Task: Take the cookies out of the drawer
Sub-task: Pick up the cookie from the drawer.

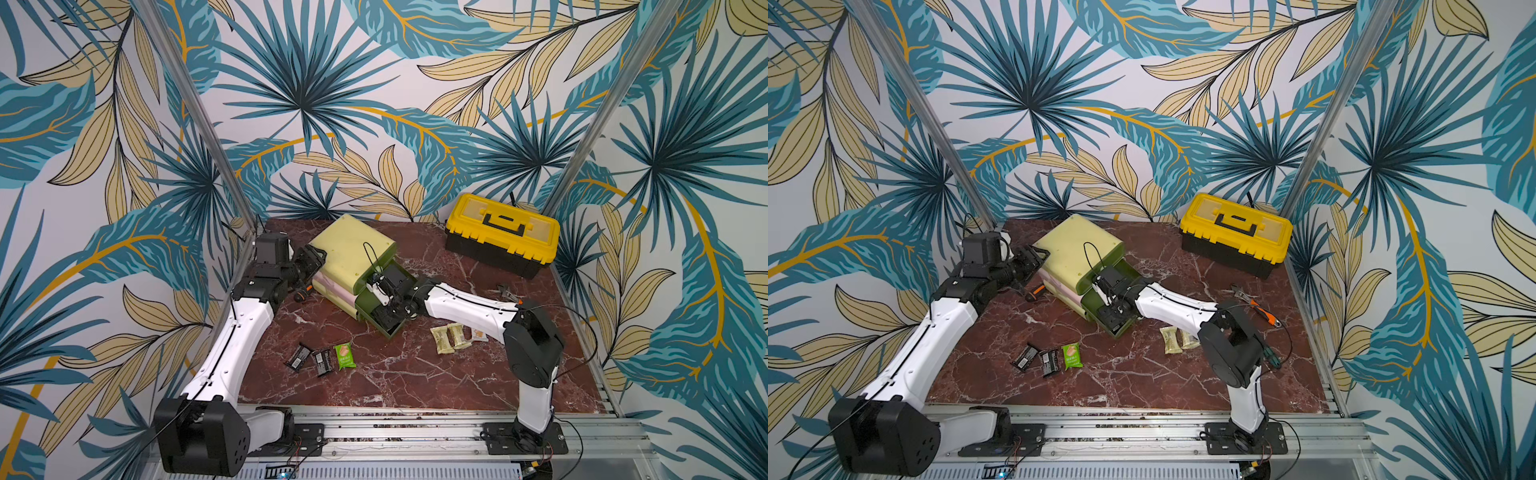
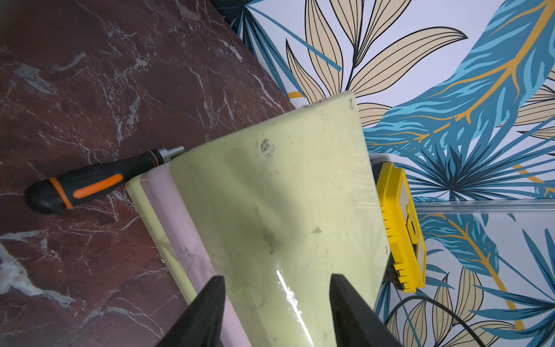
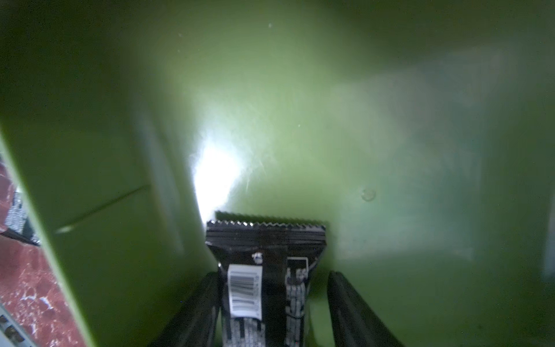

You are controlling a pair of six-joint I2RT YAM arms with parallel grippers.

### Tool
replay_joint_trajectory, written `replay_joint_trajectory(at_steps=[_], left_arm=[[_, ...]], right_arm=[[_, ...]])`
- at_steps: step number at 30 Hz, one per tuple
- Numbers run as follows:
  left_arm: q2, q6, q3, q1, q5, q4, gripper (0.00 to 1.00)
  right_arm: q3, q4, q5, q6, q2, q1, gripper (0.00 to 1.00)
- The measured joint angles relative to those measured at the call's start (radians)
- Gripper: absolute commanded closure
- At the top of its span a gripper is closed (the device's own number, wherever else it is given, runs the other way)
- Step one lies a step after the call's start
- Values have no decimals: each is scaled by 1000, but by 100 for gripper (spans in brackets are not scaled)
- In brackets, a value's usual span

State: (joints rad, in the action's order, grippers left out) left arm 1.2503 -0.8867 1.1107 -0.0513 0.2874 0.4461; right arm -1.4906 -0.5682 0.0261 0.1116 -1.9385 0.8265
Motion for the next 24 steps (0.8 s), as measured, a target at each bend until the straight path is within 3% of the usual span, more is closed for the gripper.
replay_joint_trajectory(at_steps=[12,24], left_arm=[[3,0,0,0,-3,0,41],[3,0,0,0,-3,0,41]], right_arm=[[-1,3,65,0,-2,0,57],[27,48,100,4,25,2,59]])
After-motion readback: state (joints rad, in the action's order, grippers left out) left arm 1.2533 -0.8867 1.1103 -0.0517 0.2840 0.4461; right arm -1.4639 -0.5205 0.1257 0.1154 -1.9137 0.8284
